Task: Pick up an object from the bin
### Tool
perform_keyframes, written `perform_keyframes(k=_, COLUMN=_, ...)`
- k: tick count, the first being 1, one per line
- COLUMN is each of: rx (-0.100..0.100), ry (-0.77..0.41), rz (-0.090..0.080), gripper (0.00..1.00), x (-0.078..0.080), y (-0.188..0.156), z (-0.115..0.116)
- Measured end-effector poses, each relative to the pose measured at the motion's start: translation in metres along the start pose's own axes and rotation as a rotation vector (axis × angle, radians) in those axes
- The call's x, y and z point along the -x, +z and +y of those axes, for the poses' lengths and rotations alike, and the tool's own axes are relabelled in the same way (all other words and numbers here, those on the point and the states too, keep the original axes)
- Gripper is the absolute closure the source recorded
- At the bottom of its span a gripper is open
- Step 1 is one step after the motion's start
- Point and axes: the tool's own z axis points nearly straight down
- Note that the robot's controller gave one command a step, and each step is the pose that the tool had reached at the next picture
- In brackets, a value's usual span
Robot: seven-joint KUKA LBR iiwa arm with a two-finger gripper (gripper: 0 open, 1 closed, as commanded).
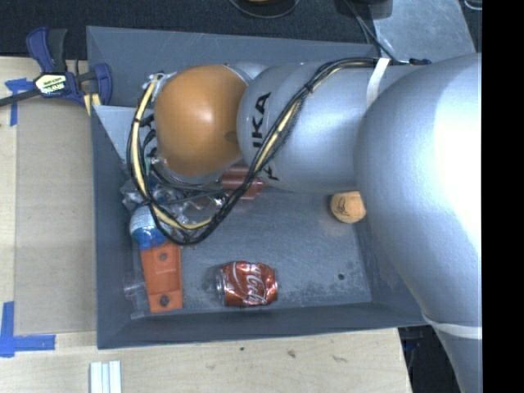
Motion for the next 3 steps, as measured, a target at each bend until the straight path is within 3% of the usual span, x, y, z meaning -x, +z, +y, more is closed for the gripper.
perform_keyframes(k=1, rx=-0.001, ry=-0.166, rz=0.018, gripper=0.00, x=0.0105, y=0.0294, z=-0.0063)
perform_keyframes(k=2, rx=-0.010, ry=-0.356, rz=-0.001, gripper=1.00, x=0.0142, y=0.0277, z=-0.0129)
perform_keyframes(k=3, rx=-0.010, ry=-0.356, rz=-0.001, gripper=1.00, x=0.0142, y=0.0277, z=-0.0130)
